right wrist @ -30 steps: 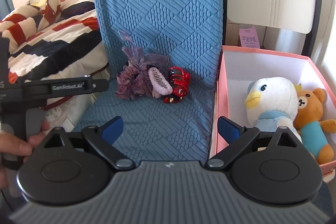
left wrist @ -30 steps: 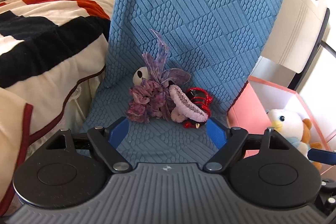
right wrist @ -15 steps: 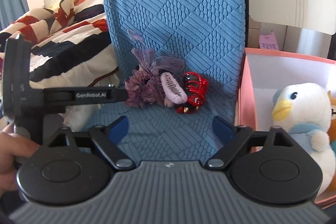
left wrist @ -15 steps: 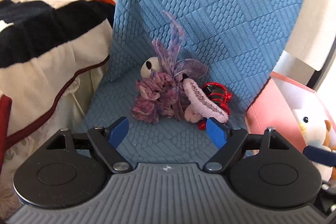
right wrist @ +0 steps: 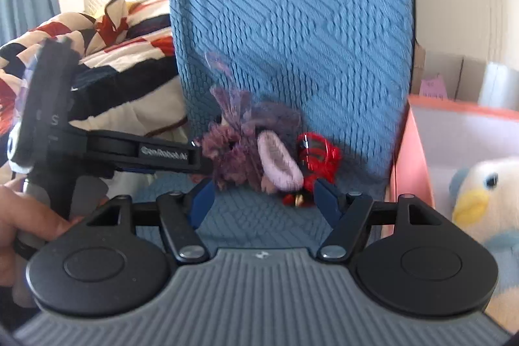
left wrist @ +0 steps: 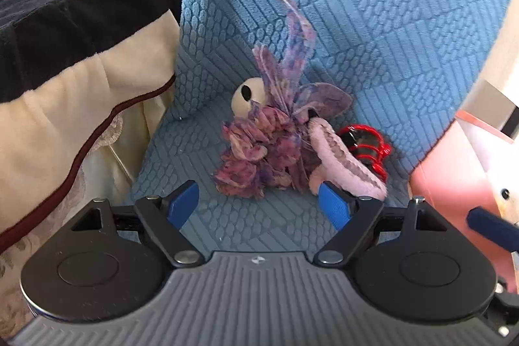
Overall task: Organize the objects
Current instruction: 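Close the left gripper on the purple scrunchie while the right gripper grasps the pink comb, then lift the scrunchie with the left gripper while the right gripper lifts the pink comb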
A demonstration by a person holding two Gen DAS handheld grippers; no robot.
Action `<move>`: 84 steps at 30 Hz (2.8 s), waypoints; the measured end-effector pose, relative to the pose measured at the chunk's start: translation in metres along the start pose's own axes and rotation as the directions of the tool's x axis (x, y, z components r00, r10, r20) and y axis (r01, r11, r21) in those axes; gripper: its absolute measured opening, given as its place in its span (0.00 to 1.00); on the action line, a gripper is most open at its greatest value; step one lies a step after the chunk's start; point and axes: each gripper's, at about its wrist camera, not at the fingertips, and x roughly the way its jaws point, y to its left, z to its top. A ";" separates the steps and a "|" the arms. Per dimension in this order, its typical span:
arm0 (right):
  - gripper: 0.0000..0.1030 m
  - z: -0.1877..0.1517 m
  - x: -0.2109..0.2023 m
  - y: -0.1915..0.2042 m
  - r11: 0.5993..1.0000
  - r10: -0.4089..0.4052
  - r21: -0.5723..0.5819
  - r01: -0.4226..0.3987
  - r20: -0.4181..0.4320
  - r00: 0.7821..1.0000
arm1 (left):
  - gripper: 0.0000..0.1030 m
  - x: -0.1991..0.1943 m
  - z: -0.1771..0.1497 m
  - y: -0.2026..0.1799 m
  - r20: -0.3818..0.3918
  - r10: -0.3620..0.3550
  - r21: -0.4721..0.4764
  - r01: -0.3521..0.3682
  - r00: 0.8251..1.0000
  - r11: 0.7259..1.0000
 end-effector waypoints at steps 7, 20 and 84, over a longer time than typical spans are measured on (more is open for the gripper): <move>0.68 0.011 0.035 -0.002 0.999 0.002 -0.040 -0.002 -0.014 1.000 | 0.82 0.029 0.013 0.006 -0.039 0.003 -0.019 -0.003 0.999 1.000; 0.59 0.012 0.100 -0.013 0.997 -0.072 -0.038 0.068 -0.143 0.987 | 0.82 0.074 0.031 0.018 -0.105 -0.001 -0.041 -0.004 0.994 0.999; 0.59 0.009 0.123 0.020 0.949 -0.106 -0.315 0.027 -0.236 0.966 | 0.14 0.030 0.012 0.070 -0.162 -0.205 -0.348 0.138 0.965 0.927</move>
